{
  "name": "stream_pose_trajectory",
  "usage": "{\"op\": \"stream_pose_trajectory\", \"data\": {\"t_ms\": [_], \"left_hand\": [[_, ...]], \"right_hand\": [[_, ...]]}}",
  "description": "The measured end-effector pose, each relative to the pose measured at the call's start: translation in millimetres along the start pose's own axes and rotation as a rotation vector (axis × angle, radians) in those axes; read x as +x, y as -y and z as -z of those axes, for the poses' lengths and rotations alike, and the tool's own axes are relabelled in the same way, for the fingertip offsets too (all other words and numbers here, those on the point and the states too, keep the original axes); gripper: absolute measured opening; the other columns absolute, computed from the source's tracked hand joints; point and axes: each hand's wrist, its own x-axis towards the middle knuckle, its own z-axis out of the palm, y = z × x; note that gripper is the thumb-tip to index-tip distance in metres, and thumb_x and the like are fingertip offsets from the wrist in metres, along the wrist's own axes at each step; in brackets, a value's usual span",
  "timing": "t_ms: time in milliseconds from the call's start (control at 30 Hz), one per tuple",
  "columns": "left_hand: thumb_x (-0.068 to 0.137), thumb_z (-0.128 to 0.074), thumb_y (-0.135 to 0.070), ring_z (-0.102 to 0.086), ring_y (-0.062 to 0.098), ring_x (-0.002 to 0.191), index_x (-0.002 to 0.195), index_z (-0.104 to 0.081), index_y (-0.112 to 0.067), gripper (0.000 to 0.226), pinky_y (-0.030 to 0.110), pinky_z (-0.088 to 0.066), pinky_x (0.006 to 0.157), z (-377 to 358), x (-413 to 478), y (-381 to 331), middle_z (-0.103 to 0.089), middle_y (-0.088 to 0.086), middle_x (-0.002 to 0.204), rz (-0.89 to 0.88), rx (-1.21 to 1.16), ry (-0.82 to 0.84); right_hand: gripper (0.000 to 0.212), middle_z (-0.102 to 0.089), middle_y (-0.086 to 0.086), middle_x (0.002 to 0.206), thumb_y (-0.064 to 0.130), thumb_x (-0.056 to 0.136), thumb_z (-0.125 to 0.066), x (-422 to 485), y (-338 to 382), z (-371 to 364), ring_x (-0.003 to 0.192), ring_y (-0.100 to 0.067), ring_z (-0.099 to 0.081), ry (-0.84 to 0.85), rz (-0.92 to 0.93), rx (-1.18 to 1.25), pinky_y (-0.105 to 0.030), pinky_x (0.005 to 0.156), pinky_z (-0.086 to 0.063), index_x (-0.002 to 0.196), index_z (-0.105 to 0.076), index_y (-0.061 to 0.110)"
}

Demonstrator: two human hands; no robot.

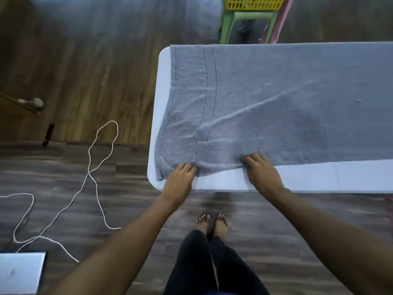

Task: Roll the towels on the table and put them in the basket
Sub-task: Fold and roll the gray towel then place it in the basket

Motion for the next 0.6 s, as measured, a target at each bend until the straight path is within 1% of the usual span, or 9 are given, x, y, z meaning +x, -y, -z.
{"op": "stream_pose_trajectory", "data": {"t_ms": [67, 133, 300, 367, 500, 567, 600], "left_hand": [[0.069, -0.066, 0.013, -0.064, 0.03, 0.091, 0.102, -0.068, -0.004, 0.037, 0.04, -0.057, 0.066, 0, 3, -1, -0.068, 0.011, 0.1, 0.0, 0.028, 0.012], [0.066, -0.067, 0.014, -0.065, 0.03, 0.085, 0.097, -0.068, -0.005, 0.036, 0.037, -0.055, 0.06, 3, 3, -2, -0.068, 0.01, 0.095, -0.005, 0.033, -0.003], [0.06, -0.071, 0.012, -0.064, 0.032, 0.075, 0.082, -0.066, -0.006, 0.028, 0.034, -0.052, 0.052, 8, -12, -9, -0.066, 0.009, 0.083, -0.004, -0.007, 0.009], [0.064, -0.071, 0.008, -0.063, 0.033, 0.075, 0.081, -0.065, -0.006, 0.023, 0.037, -0.052, 0.054, 7, -23, -12, -0.064, 0.01, 0.081, 0.006, -0.043, 0.038], [0.074, -0.066, 0.0, -0.061, 0.035, 0.08, 0.082, -0.064, -0.006, 0.01, 0.039, -0.05, 0.063, 5, -44, -21, -0.064, 0.012, 0.084, 0.04, -0.11, 0.089], [0.076, -0.062, -0.003, -0.06, 0.033, 0.081, 0.081, -0.062, -0.007, 0.007, 0.037, -0.047, 0.066, 1, -51, -25, -0.062, 0.01, 0.084, 0.065, -0.139, 0.093], [0.077, -0.061, -0.004, -0.059, 0.031, 0.082, 0.082, -0.062, -0.007, 0.006, 0.036, -0.046, 0.068, 0, -52, -27, -0.062, 0.009, 0.084, 0.082, -0.154, 0.091]], "right_hand": [[0.023, -0.067, -0.008, 0.107, -0.001, 0.088, -0.061, -2, -2, 0, 0.098, -0.032, -0.06, -0.023, 0.0, 0.005, -0.04, 0.078, -0.052, 0.108, -0.068, 0.008], [0.021, -0.069, -0.008, 0.106, 0.002, 0.089, -0.061, -8, -3, -1, 0.096, -0.031, -0.062, -0.03, -0.01, 0.025, -0.039, 0.079, -0.052, 0.108, -0.069, 0.009], [0.018, -0.068, -0.008, 0.104, 0.006, 0.09, -0.061, -37, 0, -9, 0.09, -0.031, -0.063, -0.029, -0.05, 0.071, -0.037, 0.074, -0.051, 0.105, -0.069, 0.009], [0.017, -0.068, -0.007, 0.102, 0.006, 0.089, -0.062, -51, -1, -14, 0.09, -0.03, -0.062, -0.031, -0.07, 0.107, -0.038, 0.074, -0.05, 0.103, -0.07, 0.008], [0.016, -0.066, -0.007, 0.101, 0.006, 0.087, -0.063, -73, -6, -22, 0.094, -0.029, -0.06, -0.016, -0.086, 0.169, -0.038, 0.081, -0.048, 0.102, -0.07, 0.008], [0.018, -0.063, -0.004, 0.104, 0.008, 0.087, -0.064, -86, -3, -24, 0.099, -0.026, -0.057, -0.077, -0.131, 0.18, -0.038, 0.084, -0.043, 0.104, -0.069, 0.011], [0.019, -0.06, -0.004, 0.105, 0.011, 0.087, -0.065, -93, 1, -25, 0.101, -0.023, -0.054, -0.139, -0.204, 0.197, -0.037, 0.085, -0.04, 0.106, -0.067, 0.014]]}}
